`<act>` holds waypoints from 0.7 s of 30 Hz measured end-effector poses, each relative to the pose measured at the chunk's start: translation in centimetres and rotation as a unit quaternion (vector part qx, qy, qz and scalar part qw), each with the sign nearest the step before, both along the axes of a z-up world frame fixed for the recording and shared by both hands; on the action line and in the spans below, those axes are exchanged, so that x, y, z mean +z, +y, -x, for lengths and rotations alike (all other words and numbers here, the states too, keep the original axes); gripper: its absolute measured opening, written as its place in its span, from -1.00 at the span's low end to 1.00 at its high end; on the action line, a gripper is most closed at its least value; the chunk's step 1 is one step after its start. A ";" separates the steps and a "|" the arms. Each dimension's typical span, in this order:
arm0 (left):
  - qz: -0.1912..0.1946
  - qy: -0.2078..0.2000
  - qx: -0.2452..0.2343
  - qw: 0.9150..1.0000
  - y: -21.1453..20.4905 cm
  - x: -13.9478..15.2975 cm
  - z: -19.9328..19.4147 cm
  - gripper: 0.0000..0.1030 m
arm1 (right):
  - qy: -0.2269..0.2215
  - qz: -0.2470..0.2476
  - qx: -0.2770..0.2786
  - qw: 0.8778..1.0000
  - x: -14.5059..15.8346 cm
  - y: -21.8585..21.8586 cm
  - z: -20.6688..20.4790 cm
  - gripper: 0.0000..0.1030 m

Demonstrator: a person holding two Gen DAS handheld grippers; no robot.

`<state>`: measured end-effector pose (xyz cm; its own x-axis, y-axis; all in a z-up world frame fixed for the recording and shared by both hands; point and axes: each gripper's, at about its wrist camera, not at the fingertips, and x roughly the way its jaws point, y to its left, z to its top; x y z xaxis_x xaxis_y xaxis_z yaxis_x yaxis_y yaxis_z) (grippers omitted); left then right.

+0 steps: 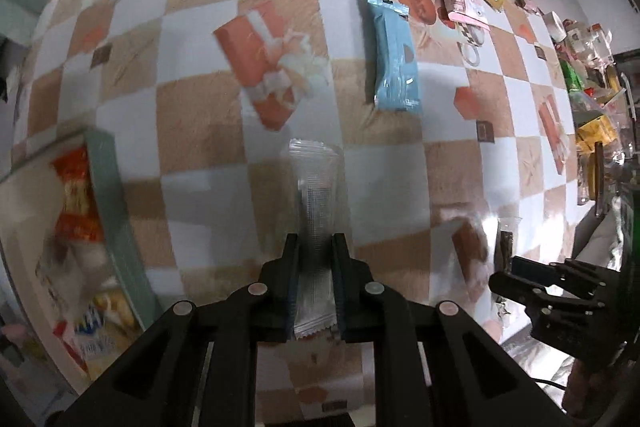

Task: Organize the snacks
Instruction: 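Carry the jerky packet and clear strip packet toward the beige tray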

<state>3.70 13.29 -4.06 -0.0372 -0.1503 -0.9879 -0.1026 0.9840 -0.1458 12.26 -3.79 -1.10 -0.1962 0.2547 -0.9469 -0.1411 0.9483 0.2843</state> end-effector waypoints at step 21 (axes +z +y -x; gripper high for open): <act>-0.016 -0.050 -0.036 0.998 3.5 7.7 6.0 -0.67 | -0.056 0.007 0.061 0.997 6.2 6.9 3.2 -0.23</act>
